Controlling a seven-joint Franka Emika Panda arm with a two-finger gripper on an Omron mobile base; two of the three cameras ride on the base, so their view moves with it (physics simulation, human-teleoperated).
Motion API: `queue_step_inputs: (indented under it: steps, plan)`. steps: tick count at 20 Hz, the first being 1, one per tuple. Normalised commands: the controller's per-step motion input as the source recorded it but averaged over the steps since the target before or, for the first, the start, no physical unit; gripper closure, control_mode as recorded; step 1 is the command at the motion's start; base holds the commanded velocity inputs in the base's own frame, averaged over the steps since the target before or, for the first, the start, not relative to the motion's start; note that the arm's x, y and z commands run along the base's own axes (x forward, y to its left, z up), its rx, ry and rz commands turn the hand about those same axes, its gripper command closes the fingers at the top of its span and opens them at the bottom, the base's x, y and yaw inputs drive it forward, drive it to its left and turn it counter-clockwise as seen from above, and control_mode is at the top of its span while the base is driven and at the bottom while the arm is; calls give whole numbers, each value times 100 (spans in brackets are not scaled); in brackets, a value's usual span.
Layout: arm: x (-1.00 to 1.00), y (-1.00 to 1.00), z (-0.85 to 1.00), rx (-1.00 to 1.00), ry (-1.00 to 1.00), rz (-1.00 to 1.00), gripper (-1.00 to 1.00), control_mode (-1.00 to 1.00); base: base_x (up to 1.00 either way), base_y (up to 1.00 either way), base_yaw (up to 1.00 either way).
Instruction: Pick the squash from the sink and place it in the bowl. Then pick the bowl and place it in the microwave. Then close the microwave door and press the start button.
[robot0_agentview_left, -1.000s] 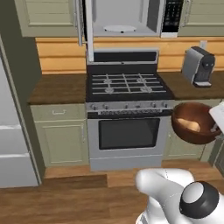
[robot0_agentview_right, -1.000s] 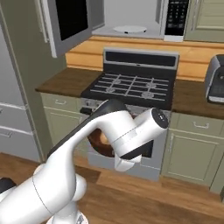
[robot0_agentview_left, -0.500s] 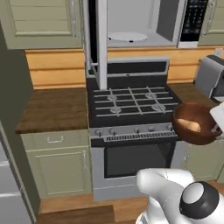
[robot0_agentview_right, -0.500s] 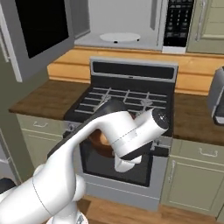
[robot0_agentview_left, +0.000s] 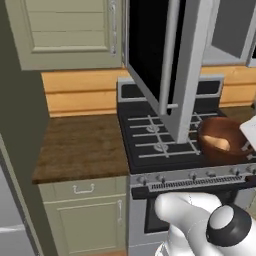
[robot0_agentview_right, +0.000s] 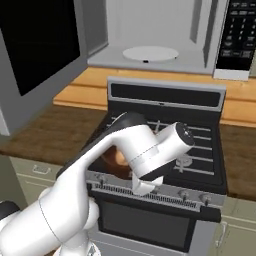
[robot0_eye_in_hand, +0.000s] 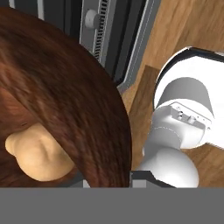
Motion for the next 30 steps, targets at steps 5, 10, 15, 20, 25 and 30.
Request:
queue_step_inputs:
  steps: [5, 10, 15, 20, 25, 30]
  plan:
    - [0, 0, 0, 0, 0, 0, 100, 100, 35, 26, 6]
    - [0, 0, 0, 0, 0, 0, 100, 100, 46, 0, 0]
    - [0, 0, 0, 0, 0, 0, 100, 100, 43, -14, 0]
    - [0, 0, 0, 0, 0, 0, 100, 100, -10, -79, 0]
    - [0, 0, 0, 0, 0, 0, 100, 100, 39, -13, 0]
    - [0, 0, 0, 0, 0, 0, 100, 100, 60, 0, 0]
